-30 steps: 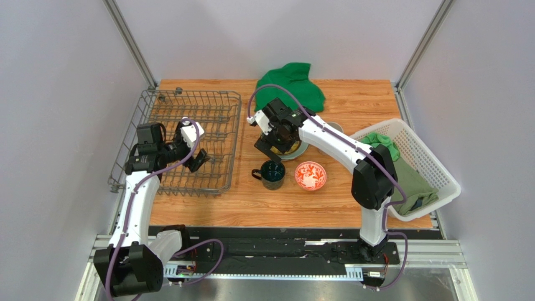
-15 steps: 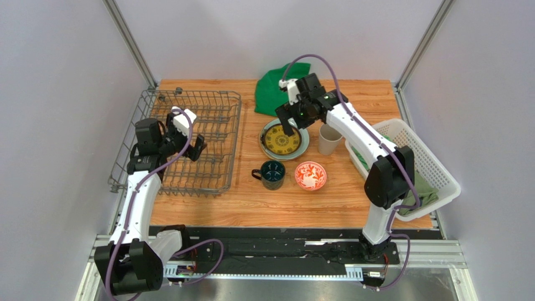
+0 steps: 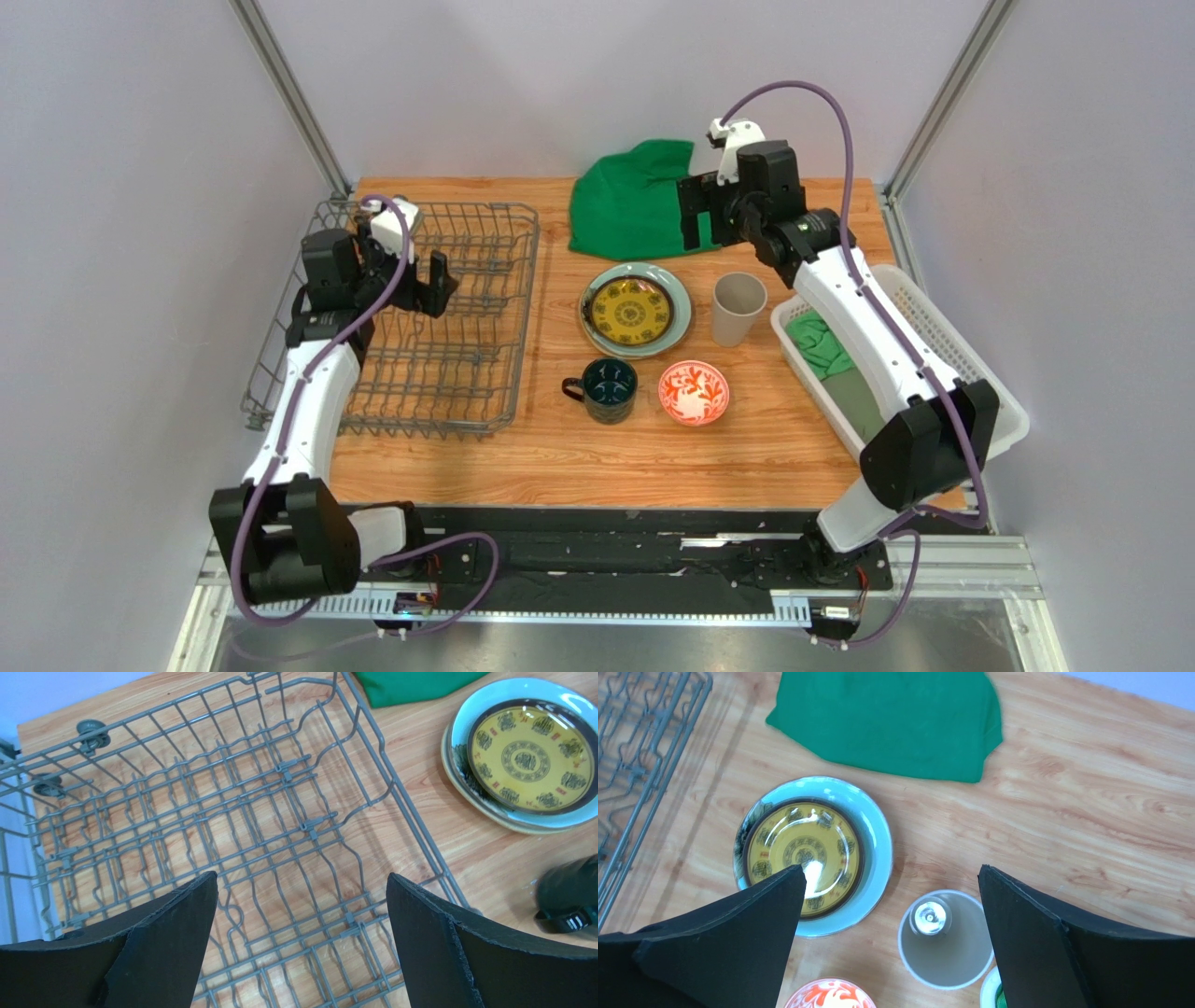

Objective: Unload the mixed dishes from the dish rack
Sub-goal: Reset both arms

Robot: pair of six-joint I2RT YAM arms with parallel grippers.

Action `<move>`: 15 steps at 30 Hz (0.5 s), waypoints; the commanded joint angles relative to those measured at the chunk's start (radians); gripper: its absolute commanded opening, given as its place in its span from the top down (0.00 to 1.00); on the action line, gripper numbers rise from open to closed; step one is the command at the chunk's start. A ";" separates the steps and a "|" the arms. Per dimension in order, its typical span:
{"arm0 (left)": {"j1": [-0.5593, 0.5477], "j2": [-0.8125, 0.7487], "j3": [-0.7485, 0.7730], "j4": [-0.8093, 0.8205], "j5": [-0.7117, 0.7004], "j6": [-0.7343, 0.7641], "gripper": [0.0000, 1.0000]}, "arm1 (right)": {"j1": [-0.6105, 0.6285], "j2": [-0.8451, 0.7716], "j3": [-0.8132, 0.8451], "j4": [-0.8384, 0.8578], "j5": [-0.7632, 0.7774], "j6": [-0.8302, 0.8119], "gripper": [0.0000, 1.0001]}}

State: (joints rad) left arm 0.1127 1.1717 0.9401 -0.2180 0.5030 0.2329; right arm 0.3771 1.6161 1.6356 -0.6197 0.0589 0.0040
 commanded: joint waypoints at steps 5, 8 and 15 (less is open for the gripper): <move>-0.001 0.072 0.066 0.146 -0.007 -0.116 0.02 | -0.003 -0.182 -0.166 0.244 0.186 0.056 0.00; -0.002 0.080 0.065 0.215 -0.067 -0.152 0.02 | -0.001 -0.218 -0.198 0.271 0.260 0.059 0.00; -0.005 0.112 0.094 0.376 -0.127 -0.222 0.01 | -0.003 -0.272 -0.283 0.371 0.355 0.002 0.00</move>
State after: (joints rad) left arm 0.1123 1.2629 0.9813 0.0216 0.4198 0.0788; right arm 0.3771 1.3849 1.3777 -0.3679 0.3122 0.0349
